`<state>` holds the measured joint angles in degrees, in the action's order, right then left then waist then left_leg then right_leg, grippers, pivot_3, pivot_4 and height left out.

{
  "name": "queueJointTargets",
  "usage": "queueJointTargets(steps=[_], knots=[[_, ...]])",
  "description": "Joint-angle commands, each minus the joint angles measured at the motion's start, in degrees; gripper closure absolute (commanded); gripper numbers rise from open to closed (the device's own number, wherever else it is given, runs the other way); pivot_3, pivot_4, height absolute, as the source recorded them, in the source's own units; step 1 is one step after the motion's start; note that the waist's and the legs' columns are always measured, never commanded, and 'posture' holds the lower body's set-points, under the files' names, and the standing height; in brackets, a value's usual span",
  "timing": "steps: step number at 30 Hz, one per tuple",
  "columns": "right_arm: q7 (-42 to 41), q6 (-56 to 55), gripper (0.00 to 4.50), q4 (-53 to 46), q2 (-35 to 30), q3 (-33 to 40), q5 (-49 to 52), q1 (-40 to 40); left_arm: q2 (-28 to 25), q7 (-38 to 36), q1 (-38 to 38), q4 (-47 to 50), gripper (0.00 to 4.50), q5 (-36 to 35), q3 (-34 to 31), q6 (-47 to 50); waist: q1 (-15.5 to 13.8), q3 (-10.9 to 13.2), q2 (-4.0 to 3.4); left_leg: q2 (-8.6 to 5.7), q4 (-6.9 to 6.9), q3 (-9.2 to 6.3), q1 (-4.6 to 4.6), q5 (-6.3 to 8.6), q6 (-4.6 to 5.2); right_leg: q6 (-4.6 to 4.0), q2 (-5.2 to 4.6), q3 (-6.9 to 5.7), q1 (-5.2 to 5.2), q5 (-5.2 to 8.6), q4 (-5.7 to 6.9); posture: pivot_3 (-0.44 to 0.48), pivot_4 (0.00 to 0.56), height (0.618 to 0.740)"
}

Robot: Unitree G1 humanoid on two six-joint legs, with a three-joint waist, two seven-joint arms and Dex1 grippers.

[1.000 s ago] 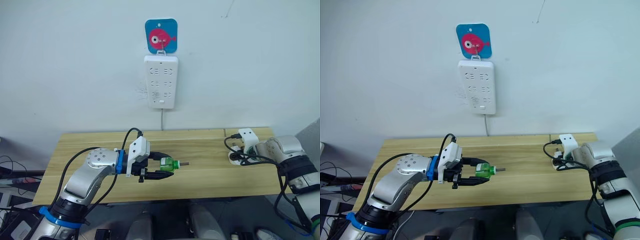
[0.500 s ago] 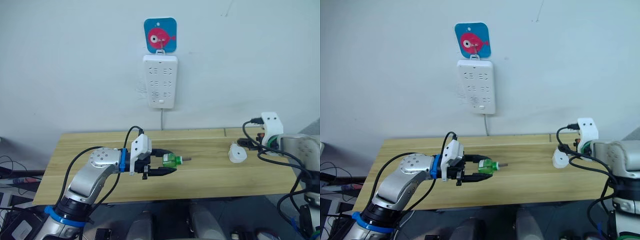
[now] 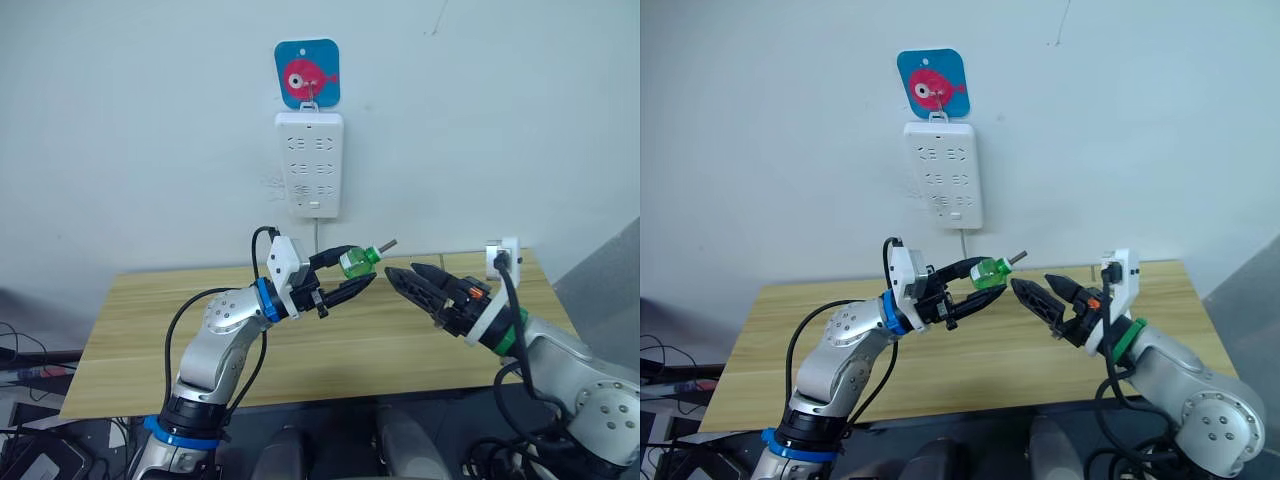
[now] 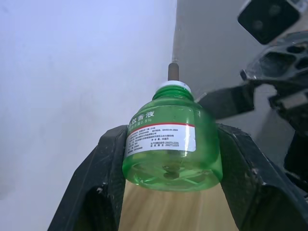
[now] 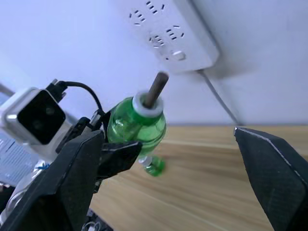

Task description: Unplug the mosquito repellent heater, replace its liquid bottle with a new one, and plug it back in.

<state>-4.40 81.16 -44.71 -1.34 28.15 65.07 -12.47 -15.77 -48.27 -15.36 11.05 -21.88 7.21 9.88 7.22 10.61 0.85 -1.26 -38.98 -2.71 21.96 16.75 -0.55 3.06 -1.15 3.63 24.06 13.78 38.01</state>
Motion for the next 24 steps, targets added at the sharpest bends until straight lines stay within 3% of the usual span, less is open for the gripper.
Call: queueJointTargets(steps=[1, 11, 14, 23, 24], knots=[[6.37, -5.46, 0.0, 1.87, 3.74, -2.81, 6.13, -0.53, 1.27, 1.14, -0.74, 0.41, 2.18, 1.01, 1.07, -2.28, 0.72, -0.11, 0.0, 0.0, 0.0, 0.0, 0.0, 0.0, 0.0, 0.01, 0.0, 0.0, 0.0, 0.0, 0.0, -0.231, 0.13, 0.733], [13.95, -16.73, 0.0, 9.59, 1.53, -11.39, 12.86, -2.77, 3.22, 2.5, -0.41, -0.26, 2.18, 1.9, 1.98, -4.02, 2.5, -0.2, -0.02, 0.01, 0.01, -0.04, 0.01, 0.0, 0.0, 0.01, 0.03, 0.11, 0.01, 0.0, 0.03, -0.208, 0.123, 0.733], [14.34, -18.73, 0.57, 10.92, -0.14, -13.02, 14.6, -3.07, 3.57, 2.77, -0.41, -0.44, 2.18, 2.21, 2.07, -4.44, 2.49, -0.21, -0.01, 0.01, 0.01, -0.05, 0.01, 0.0, 0.0, 0.01, 0.04, 0.11, 0.01, 0.0, 0.03, -0.202, 0.124, 0.733], [15.44, -23.14, 3.65, 11.89, -5.48, -18.35, 18.28, -2.72, 3.85, 3.55, 0.67, 1.18, 2.18, 2.69, 3.27, -5.16, 2.38, -0.22, -0.01, 0.01, 0.01, -0.06, 0.02, 0.0, 0.01, 0.02, 0.04, 0.12, 0.01, 0.0, 0.03, -0.193, 0.126, 0.733], [15.47, -23.59, 3.65, 11.91, -6.05, -18.83, 18.52, -2.67, 3.93, 3.66, 0.69, 1.31, 2.18, 2.75, 3.32, -5.2, 2.36, -0.22, -0.01, 0.02, 0.01, -0.07, 0.02, 0.0, 0.01, 0.02, 0.04, 0.12, 0.01, 0.0, 0.04, -0.193, 0.126, 0.733]])
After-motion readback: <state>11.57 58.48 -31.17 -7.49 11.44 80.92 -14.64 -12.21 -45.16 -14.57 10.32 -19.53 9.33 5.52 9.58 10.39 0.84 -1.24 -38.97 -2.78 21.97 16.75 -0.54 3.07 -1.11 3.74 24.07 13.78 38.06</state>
